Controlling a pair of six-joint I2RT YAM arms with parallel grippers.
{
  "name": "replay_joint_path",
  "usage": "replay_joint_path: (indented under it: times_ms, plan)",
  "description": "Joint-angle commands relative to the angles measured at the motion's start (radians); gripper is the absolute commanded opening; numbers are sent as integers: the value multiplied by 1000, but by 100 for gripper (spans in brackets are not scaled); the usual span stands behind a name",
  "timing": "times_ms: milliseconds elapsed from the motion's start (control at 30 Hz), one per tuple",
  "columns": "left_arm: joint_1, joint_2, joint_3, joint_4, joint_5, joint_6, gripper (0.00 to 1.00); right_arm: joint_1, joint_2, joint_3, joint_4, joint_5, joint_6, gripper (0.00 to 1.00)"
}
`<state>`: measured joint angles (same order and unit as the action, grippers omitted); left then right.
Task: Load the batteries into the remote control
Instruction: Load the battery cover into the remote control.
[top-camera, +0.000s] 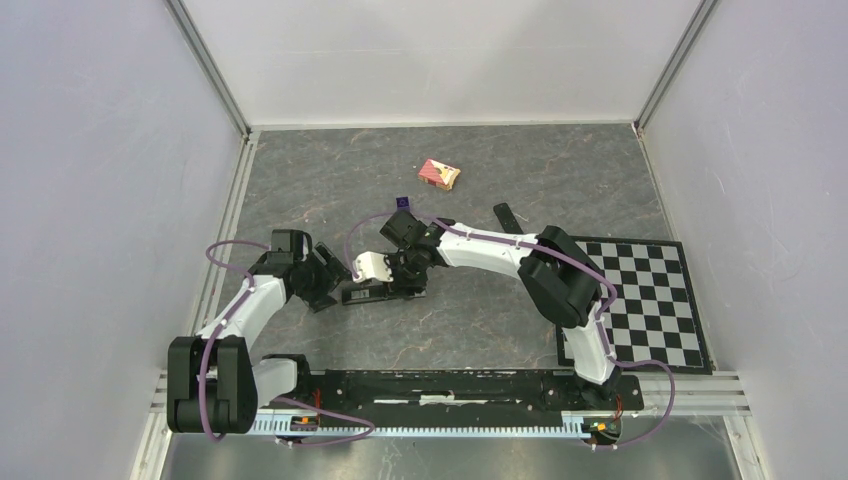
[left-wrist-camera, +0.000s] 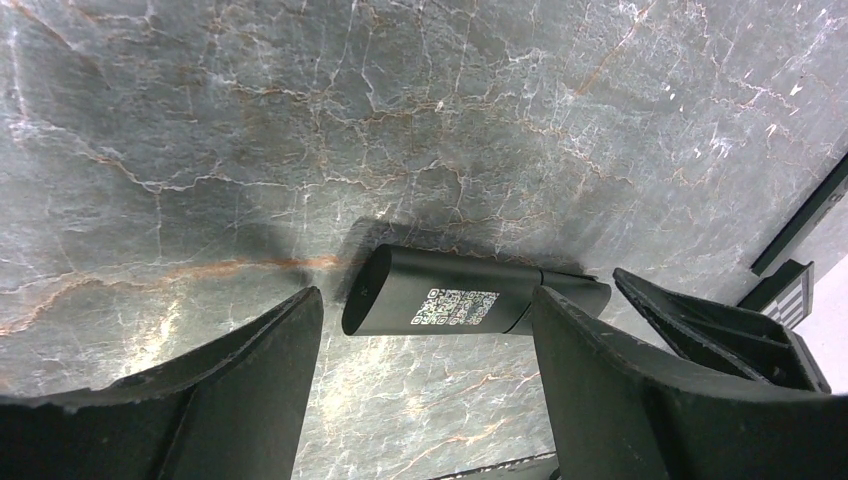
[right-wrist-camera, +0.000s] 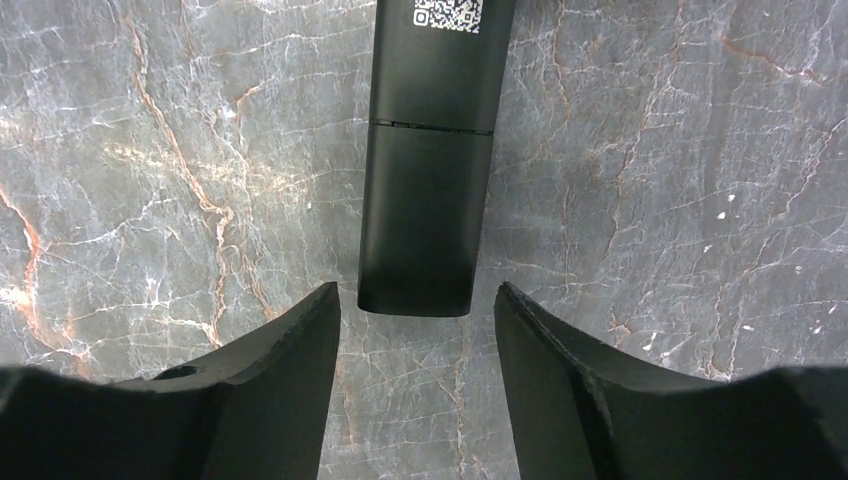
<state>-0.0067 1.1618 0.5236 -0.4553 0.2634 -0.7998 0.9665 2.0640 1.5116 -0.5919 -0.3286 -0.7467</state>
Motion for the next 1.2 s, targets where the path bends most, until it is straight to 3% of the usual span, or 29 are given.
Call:
replay_joint_path:
  times_ms: [0,300,433,567,667,800,900,1167]
  plan:
    - [5,-2,11,14,-6,48,82,0,5,37,10,-13,-8,66]
    - [5,-3,18,7,-18,54,83,-3,-54,6,-11,-68,-28,80]
    - [5,-10,16,3,-24,53,84,-40,-122,-41,45,-125,50,85]
    - [5,-34,26,-17,-41,55,88,-90,-234,-138,208,-170,264,84]
    - [5,-59,28,-26,-70,52,91,-101,-299,-236,391,-19,543,86]
    - [5,-61,20,-24,-82,48,92,-101,-287,-290,432,151,909,83]
    - [5,-53,10,-5,-68,48,89,-97,-318,-410,569,207,1107,80]
    - [5,-47,-7,1,-52,53,80,-75,-270,-451,665,281,1287,75]
